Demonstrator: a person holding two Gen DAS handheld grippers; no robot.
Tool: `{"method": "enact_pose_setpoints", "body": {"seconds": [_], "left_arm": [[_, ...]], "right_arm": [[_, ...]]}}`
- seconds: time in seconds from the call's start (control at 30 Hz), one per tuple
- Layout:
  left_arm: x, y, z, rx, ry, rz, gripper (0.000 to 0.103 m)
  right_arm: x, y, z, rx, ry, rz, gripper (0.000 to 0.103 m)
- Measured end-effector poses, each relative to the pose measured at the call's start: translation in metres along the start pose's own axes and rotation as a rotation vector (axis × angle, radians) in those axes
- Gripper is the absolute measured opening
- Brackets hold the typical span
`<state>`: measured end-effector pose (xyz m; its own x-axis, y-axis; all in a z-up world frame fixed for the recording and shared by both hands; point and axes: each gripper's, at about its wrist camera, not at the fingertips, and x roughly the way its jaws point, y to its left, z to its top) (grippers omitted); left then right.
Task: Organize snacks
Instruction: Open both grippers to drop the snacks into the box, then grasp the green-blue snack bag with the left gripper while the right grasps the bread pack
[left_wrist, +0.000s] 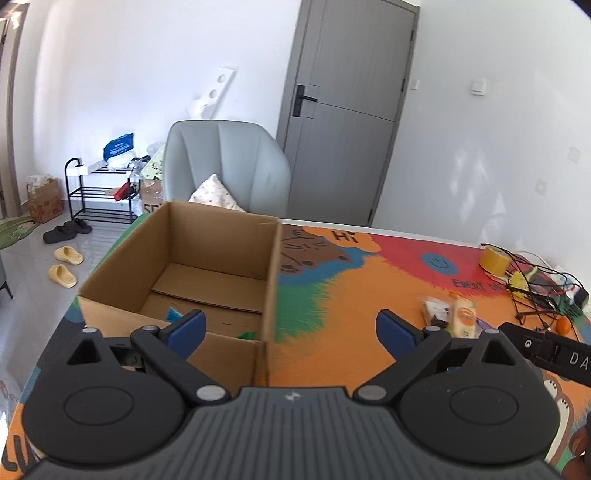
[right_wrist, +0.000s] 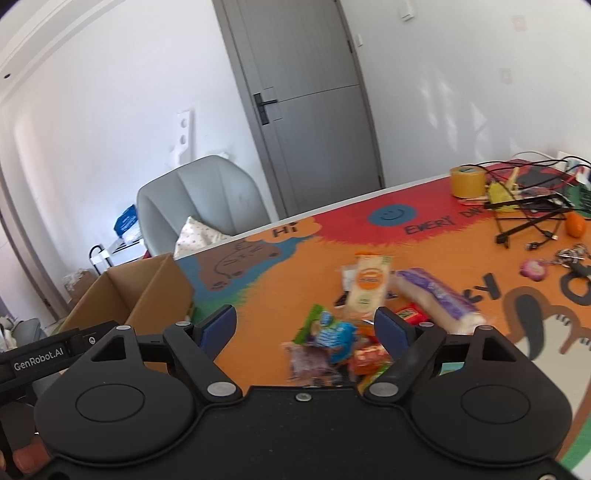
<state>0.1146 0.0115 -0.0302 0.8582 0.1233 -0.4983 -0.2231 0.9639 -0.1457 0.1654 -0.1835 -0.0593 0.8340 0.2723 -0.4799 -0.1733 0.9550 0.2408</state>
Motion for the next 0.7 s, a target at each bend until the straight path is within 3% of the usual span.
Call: {"method": "enact_pose_setpoints", "body": {"seconds": [0.7], "left_arm": [[0.034,-0.074,-0.020,0.088,0.076,-0.113,0.098]], "right_arm": [[-0.020,-0.070,-0.011,0.052,0.006,-0.146,0.082]]}}
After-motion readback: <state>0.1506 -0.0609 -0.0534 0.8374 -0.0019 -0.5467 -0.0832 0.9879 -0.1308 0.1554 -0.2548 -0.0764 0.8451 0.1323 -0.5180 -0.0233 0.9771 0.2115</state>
